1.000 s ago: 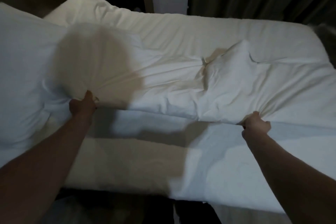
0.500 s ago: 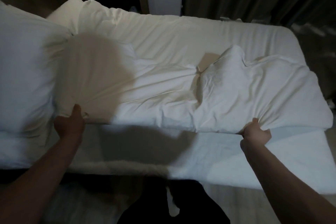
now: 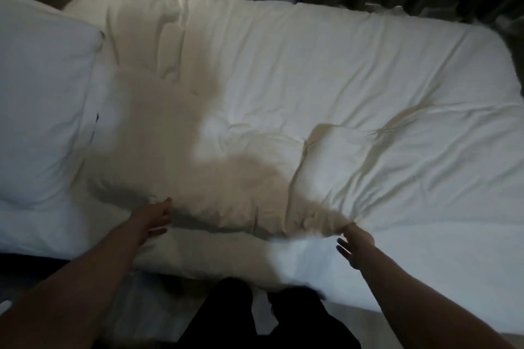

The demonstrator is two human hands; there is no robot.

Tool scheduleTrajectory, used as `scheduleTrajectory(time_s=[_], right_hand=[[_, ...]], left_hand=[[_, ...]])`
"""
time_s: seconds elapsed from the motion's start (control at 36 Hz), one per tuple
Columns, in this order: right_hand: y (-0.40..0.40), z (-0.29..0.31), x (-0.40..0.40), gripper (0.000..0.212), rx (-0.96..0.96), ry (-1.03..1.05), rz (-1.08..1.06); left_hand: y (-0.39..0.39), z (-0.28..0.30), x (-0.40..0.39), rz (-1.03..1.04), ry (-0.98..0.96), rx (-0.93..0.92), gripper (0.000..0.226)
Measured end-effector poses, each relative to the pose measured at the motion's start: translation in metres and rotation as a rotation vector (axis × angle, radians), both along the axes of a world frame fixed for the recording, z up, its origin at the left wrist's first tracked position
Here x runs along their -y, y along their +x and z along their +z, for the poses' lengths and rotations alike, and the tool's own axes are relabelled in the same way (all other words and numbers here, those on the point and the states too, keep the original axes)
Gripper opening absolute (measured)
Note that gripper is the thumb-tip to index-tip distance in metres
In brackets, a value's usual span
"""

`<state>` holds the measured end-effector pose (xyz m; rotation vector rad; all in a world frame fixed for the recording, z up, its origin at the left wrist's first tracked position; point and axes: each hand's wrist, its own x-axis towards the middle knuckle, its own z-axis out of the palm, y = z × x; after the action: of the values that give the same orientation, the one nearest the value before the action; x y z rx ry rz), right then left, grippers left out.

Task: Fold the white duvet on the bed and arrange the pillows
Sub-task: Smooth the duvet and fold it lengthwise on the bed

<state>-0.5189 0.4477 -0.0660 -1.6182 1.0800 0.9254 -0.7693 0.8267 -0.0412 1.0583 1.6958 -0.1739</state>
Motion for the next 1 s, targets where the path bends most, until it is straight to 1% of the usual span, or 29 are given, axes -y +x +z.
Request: scheduleTrajectory(time_s=[0.03, 0.06, 0.14, 0.22, 0.28, 0.31, 0.36, 0.42, 0.47, 0.53, 0.56, 0.58, 0.61, 0.67, 0.72, 0.75, 0.78, 0.83, 0.86, 0.89, 0.92, 0.94, 0.97, 1.0], right_hand=[[-0.005, -0.002, -0.008, 0.027, -0.02, 0.017, 0.033], [-0.012, -0.005, -0.016, 0.025, -0.029, 0.036, 0.063], [-0.029, -0.009, -0.049, 0.02, -0.004, 0.028, 0.238], [-0.043, -0.018, -0.087, 0.034, 0.053, 0.027, 0.422], [-0.053, -0.024, -0.116, 0.048, 0.067, 0.062, 0.48], [-0.058, -0.025, -0.133, 0.051, 0.057, 0.077, 0.49], [-0.069, -0.03, -0.169, 0.048, -0.006, 0.132, 0.489], [-0.085, -0.034, -0.206, 0.044, -0.14, 0.187, 0.458], [-0.103, -0.044, -0.237, 0.05, -0.301, 0.231, 0.412], [-0.119, -0.062, -0.26, 0.066, -0.44, 0.252, 0.368], [-0.125, -0.072, -0.269, 0.078, -0.5, 0.242, 0.354], [-0.131, -0.082, -0.276, 0.089, -0.55, 0.231, 0.348], [-0.135, -0.09, -0.281, 0.098, -0.59, 0.231, 0.339], [-0.141, -0.102, -0.29, 0.111, -0.632, 0.21, 0.328], [-0.142, -0.108, -0.299, 0.119, -0.612, 0.182, 0.265], [-0.141, -0.11, -0.303, 0.115, -0.584, 0.162, 0.209], [-0.141, -0.11, -0.307, 0.105, -0.54, 0.129, 0.153], [-0.143, -0.106, -0.312, 0.075, -0.422, 0.064, 0.059], [-0.144, -0.101, -0.316, 0.061, -0.35, 0.045, -0.003], [-0.143, -0.096, -0.319, 0.052, -0.275, 0.016, -0.049], [-0.144, -0.09, -0.324, 0.05, -0.203, -0.013, -0.082], [-0.146, -0.082, -0.329, 0.053, -0.132, -0.029, -0.087], [-0.148, -0.072, -0.332, 0.061, -0.057, -0.045, -0.099], [-0.151, -0.066, -0.334, 0.074, -0.002, -0.037, -0.12]], left_hand=[[0.001, -0.002, -0.002, -0.037, -0.017, -0.021, 0.031], [-0.001, -0.004, -0.006, -0.057, -0.027, -0.044, 0.034], [-0.011, -0.002, -0.024, -0.08, -0.042, -0.092, 0.06], [-0.026, -0.001, -0.063, -0.009, 0.026, -0.111, 0.069], [-0.036, -0.002, -0.096, 0.046, 0.076, -0.109, 0.073], [-0.04, -0.001, -0.112, 0.073, 0.094, -0.111, 0.077], [-0.046, -0.003, -0.145, 0.125, 0.11, -0.091, 0.084], [-0.053, -0.01, -0.177, 0.161, 0.1, -0.085, 0.092], [-0.062, -0.025, -0.207, 0.17, 0.055, -0.071, 0.098], [-0.063, -0.039, -0.227, 0.183, -0.007, -0.049, 0.095], [-0.063, -0.049, -0.235, 0.193, -0.043, -0.02, 0.088], [-0.062, -0.055, -0.242, 0.212, -0.114, 0.028, 0.078], [-0.062, -0.065, -0.248, 0.24, -0.193, 0.127, 0.07], [-0.065, -0.084, -0.26, 0.305, -0.309, 0.294, 0.07], [-0.07, -0.096, -0.272, 0.334, -0.324, 0.352, 0.065], [-0.073, -0.1, -0.276, 0.344, -0.306, 0.36, 0.06], [-0.071, -0.098, -0.274, 0.358, -0.286, 0.385, 0.054], [-0.066, -0.09, -0.277, 0.314, -0.215, 0.364, 0.043], [-0.064, -0.084, -0.28, 0.297, -0.143, 0.339, 0.035], [-0.064, -0.079, -0.284, 0.29, -0.053, 0.325, 0.031], [-0.068, -0.071, -0.29, 0.303, 0.093, 0.271, 0.041], [-0.074, -0.065, -0.296, 0.329, 0.239, 0.214, 0.06], [-0.081, -0.055, -0.302, 0.34, 0.371, 0.142, 0.084], [-0.095, -0.047, -0.307, 0.319, 0.478, 0.09, 0.097]])
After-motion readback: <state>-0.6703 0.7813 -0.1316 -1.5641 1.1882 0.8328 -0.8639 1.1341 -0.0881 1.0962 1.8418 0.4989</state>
